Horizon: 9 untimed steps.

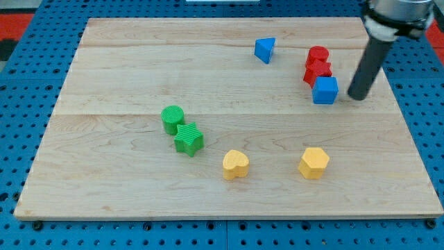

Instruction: Move the blue triangle down to the blue cube

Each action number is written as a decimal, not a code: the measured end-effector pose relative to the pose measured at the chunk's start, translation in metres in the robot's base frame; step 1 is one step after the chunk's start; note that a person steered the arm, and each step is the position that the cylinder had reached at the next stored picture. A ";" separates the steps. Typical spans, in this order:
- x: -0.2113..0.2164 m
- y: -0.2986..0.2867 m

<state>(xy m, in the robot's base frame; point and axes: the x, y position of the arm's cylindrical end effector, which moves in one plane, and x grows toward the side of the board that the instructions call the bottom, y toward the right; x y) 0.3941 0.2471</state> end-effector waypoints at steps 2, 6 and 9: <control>-0.130 0.017; -0.117 -0.161; -0.065 -0.170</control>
<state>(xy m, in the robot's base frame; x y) 0.3295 0.0774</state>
